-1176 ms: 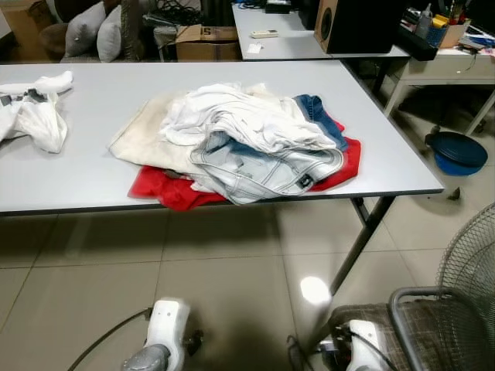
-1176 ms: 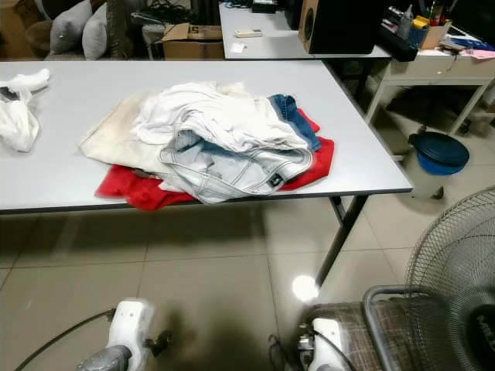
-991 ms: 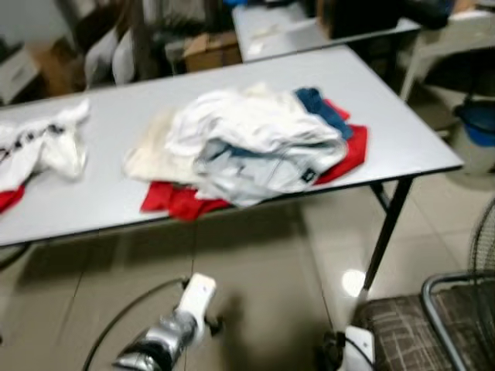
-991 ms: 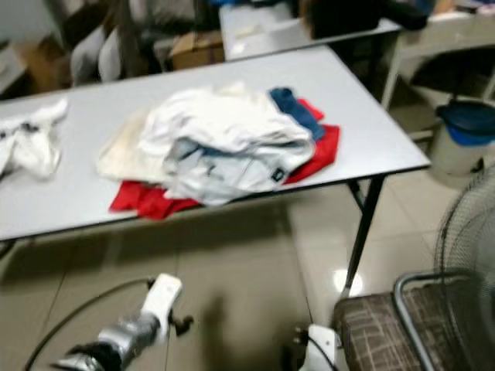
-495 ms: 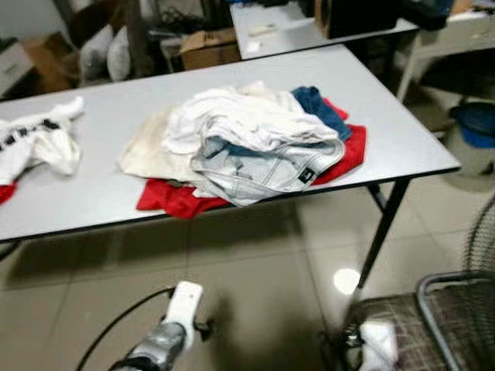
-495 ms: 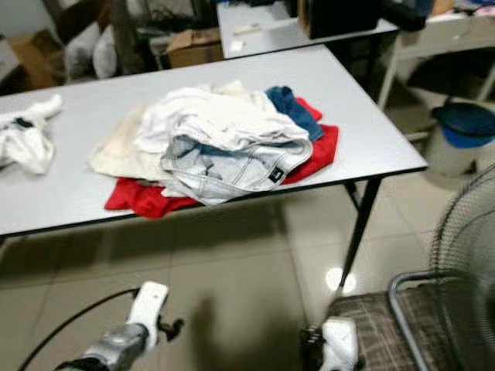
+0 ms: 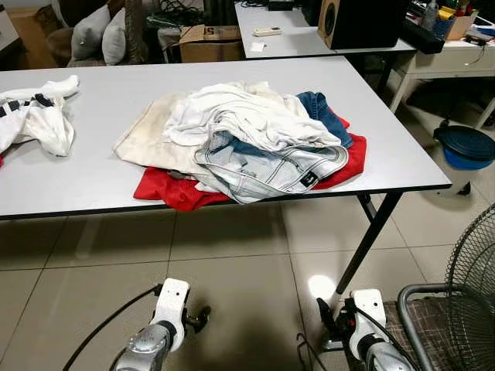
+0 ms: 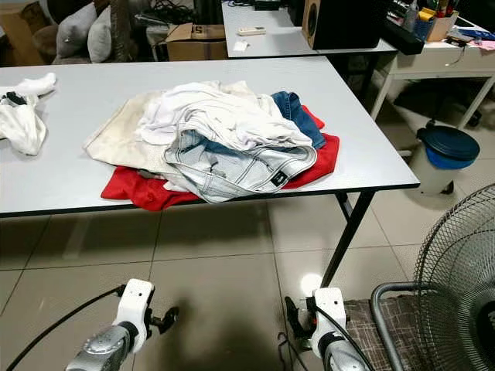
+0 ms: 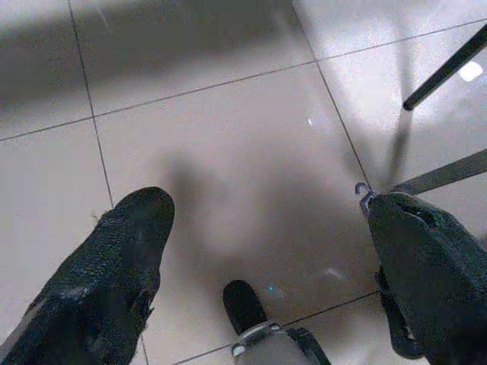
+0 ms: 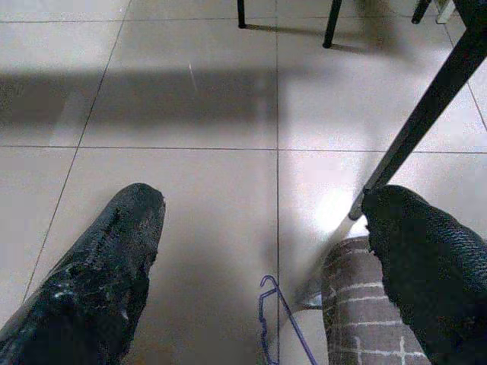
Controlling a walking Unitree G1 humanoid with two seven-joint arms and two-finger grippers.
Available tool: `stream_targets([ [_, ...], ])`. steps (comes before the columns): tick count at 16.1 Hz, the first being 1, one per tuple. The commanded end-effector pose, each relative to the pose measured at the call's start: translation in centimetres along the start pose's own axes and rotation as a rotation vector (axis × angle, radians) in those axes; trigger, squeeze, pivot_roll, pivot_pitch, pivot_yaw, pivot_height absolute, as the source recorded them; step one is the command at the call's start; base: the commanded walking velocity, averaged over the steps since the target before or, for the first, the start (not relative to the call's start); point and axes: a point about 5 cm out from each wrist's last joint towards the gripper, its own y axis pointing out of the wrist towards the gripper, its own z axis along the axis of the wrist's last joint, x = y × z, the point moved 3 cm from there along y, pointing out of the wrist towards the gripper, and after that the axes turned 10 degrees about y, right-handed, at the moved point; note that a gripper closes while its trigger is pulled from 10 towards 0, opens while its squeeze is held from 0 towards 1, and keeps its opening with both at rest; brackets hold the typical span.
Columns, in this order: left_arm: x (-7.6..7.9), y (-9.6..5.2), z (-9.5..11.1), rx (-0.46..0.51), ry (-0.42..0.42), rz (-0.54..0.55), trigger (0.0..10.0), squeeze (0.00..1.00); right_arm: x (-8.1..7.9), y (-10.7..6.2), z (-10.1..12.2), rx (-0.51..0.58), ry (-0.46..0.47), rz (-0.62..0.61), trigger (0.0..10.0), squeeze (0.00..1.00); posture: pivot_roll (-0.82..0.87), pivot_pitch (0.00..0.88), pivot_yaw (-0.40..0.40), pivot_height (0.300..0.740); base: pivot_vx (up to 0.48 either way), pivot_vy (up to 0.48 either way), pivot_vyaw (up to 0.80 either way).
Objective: Hang hanger
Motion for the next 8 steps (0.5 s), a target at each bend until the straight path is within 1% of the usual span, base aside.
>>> stream_targets([
  [1,-0.07,-0.03,0.04,0.004,0.004,-0.001,10.0,1.0,0.26,-0.2,-0.16,-0.008,0.004,-0.004,10.0,1.0,-0.02,0.0,0.032,0.74,0.0,0.0,0.0],
  [8,-0.07,-0.03,0.04,0.004,0.004,-0.001,10.0,1.0,0.26,-0.2,-0.16,-0.008,0.004,-0.004,10.0,1.0,-0.02,0.0,0.032,0.74,0.0,0.0,0.0],
])
